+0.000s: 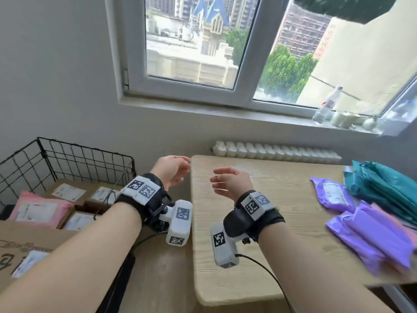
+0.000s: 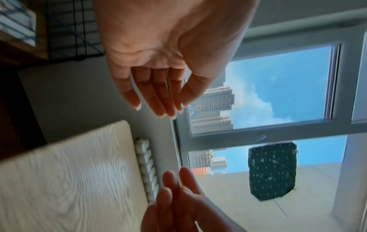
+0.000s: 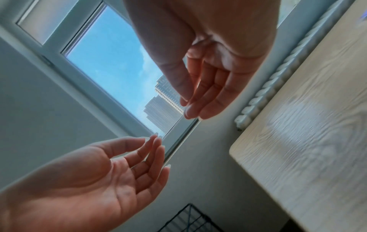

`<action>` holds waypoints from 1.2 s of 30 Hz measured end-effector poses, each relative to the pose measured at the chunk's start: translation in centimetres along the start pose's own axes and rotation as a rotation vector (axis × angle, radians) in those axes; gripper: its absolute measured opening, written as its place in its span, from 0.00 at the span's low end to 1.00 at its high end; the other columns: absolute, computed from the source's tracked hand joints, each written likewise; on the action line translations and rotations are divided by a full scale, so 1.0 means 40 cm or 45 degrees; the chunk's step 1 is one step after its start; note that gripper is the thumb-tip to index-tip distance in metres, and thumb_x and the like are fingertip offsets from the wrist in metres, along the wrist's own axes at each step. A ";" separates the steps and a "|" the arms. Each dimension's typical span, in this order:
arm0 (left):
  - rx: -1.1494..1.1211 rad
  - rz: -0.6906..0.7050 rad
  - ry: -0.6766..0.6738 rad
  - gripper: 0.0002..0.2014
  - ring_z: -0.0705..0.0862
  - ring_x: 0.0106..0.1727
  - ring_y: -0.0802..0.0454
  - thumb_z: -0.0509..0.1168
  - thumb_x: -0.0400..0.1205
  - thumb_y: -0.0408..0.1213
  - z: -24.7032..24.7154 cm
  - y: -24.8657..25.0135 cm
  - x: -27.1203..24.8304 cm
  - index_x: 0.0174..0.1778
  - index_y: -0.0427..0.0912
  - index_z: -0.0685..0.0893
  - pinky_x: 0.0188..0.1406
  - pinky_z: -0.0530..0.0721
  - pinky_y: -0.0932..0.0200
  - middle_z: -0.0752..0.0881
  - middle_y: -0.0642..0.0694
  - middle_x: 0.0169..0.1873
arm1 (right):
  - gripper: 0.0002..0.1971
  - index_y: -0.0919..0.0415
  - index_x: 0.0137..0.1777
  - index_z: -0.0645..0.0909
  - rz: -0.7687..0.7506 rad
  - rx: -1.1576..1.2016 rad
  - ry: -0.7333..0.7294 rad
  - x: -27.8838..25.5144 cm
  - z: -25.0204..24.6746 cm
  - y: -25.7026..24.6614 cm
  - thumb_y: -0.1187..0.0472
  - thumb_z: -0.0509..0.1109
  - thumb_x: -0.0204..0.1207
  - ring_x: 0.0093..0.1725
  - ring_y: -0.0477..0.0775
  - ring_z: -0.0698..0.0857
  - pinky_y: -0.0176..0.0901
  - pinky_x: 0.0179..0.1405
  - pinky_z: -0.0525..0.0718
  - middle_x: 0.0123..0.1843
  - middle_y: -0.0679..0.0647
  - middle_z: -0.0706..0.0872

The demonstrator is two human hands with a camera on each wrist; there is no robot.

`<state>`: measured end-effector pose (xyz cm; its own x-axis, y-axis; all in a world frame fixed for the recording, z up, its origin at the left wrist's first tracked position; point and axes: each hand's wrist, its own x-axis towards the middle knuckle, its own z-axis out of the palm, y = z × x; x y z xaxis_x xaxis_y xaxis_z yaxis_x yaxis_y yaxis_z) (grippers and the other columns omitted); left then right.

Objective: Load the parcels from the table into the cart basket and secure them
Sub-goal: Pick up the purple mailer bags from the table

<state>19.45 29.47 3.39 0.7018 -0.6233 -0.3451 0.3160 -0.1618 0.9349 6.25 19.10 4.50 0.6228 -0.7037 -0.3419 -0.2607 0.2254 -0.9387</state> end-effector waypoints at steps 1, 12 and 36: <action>0.011 -0.007 -0.031 0.09 0.82 0.39 0.55 0.62 0.80 0.27 0.052 -0.003 0.007 0.42 0.45 0.83 0.44 0.77 0.58 0.85 0.48 0.39 | 0.13 0.63 0.42 0.80 -0.008 0.009 0.039 0.000 -0.052 0.004 0.77 0.58 0.77 0.32 0.52 0.81 0.42 0.37 0.83 0.35 0.59 0.84; 0.210 -0.103 -0.320 0.08 0.83 0.43 0.54 0.63 0.80 0.27 0.738 -0.110 0.031 0.44 0.45 0.83 0.42 0.78 0.59 0.86 0.48 0.41 | 0.14 0.60 0.40 0.79 0.003 0.147 0.400 0.024 -0.768 0.112 0.76 0.57 0.78 0.30 0.51 0.80 0.38 0.31 0.81 0.35 0.57 0.83; 0.357 -0.609 -0.342 0.04 0.78 0.56 0.51 0.59 0.85 0.37 1.456 -0.374 0.214 0.48 0.44 0.79 0.57 0.76 0.50 0.79 0.49 0.44 | 0.15 0.64 0.60 0.85 0.533 -0.256 1.054 0.234 -1.644 0.441 0.69 0.65 0.75 0.63 0.61 0.82 0.44 0.59 0.78 0.60 0.60 0.86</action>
<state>-16.44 -18.00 -8.69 0.3270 -0.5967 -0.7328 0.3505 -0.6436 0.6804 -41.01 -27.84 -12.42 -0.2509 -0.8638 -0.4369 -0.5146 0.5013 -0.6956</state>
